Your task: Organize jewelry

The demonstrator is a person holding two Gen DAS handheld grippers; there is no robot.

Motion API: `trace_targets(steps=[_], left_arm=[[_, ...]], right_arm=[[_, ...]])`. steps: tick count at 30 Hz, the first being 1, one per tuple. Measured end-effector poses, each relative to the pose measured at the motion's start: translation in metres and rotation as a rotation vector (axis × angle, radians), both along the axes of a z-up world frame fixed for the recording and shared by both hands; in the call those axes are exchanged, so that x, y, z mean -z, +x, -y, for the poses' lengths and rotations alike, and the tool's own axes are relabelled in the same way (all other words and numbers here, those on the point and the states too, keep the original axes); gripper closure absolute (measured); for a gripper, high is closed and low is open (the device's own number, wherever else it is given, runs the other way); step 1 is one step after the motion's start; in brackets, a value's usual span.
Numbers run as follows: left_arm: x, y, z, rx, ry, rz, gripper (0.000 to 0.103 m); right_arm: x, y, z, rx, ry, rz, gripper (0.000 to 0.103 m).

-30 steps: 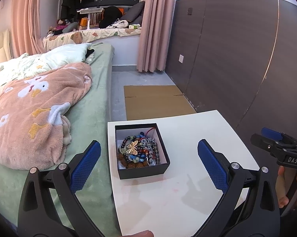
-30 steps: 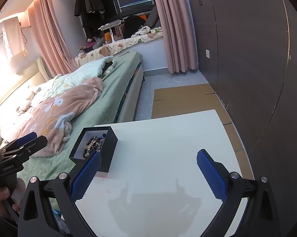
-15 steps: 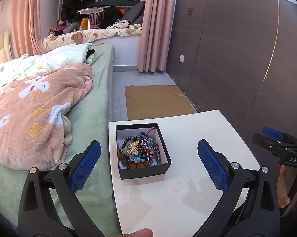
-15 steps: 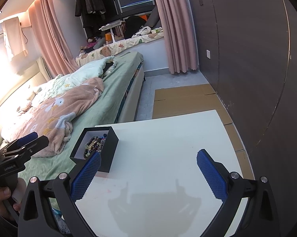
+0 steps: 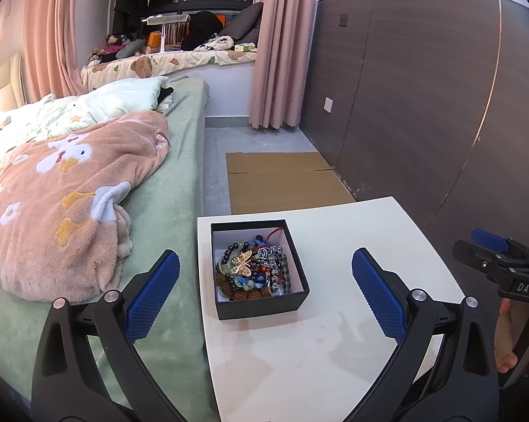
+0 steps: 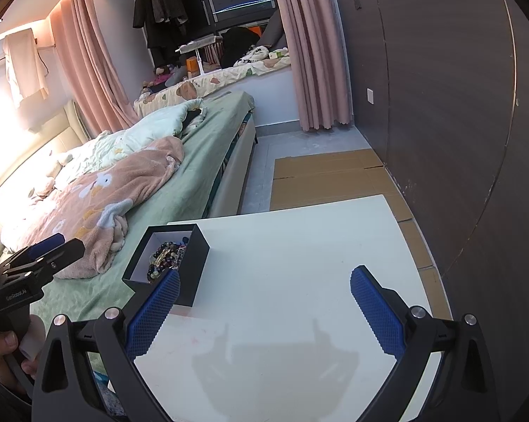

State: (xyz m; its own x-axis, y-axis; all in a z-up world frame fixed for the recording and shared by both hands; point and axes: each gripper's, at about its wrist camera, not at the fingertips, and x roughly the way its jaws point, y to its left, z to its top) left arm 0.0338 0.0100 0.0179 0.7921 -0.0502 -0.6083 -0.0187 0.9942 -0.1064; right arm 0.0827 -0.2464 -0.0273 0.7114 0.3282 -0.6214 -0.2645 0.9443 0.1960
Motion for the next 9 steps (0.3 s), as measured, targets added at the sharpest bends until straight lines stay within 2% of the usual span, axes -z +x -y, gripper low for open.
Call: trace_targets(steps=[5,7,9], left_arm=[[0.001,0.001,-0.002,0.002,-0.001,-0.006,0.005],[0.001,0.002,-0.004,0.011,0.02,-0.006,0.005],[-0.002,0.002,-0.019,-0.023,0.059,0.015,0.005]], right_arm=[[0.001,0.0,-0.001,0.001,-0.001,-0.001,0.008],[0.003,0.002,-0.001,0.004,-0.005,-0.006,0.008],[0.008,0.005,-0.002,0.013,-0.017,-0.017,0.008]])
